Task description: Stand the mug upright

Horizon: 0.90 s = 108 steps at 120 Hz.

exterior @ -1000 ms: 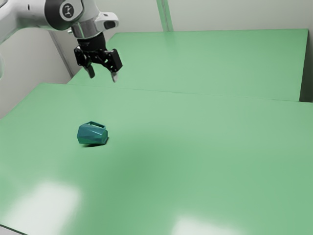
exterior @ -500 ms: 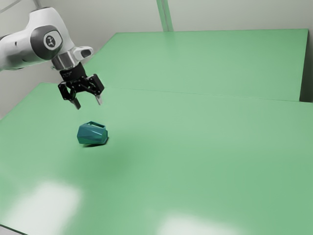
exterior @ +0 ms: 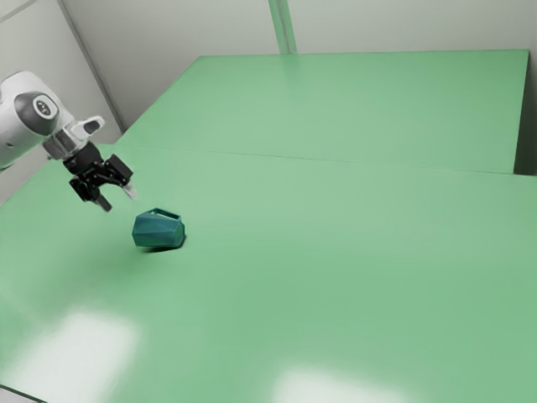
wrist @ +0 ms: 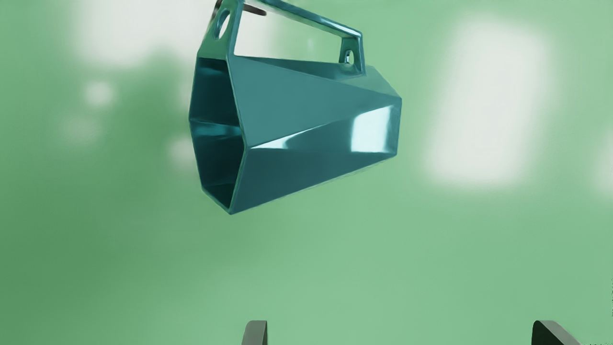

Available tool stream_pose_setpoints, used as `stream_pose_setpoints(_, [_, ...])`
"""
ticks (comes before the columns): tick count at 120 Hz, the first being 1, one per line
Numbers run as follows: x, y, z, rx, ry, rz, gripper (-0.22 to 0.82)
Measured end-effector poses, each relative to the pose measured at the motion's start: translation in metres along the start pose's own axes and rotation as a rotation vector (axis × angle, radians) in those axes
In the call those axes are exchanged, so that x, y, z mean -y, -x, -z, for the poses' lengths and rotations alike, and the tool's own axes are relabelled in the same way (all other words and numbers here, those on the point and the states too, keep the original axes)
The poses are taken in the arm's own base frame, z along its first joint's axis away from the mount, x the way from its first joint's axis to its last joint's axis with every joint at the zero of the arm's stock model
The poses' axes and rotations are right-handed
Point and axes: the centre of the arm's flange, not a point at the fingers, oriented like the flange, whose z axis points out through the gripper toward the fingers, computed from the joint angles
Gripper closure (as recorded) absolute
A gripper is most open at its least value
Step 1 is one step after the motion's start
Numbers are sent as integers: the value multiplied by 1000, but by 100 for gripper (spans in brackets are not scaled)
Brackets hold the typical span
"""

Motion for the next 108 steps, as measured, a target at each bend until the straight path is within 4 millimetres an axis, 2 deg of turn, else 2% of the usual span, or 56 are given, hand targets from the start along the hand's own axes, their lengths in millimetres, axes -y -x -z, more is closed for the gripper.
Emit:
stream_pose_setpoints(38, [72,-34,-26,-94,114,-208,0])
stream_pose_setpoints(48, [85,-42,-33,-108,127,-252,0])
stream_pose_setpoints(74, [103,-51,-50,-137,169,-327,0])
stream_pose_setpoints(108, [111,-45,-68,-142,252,-350,0])
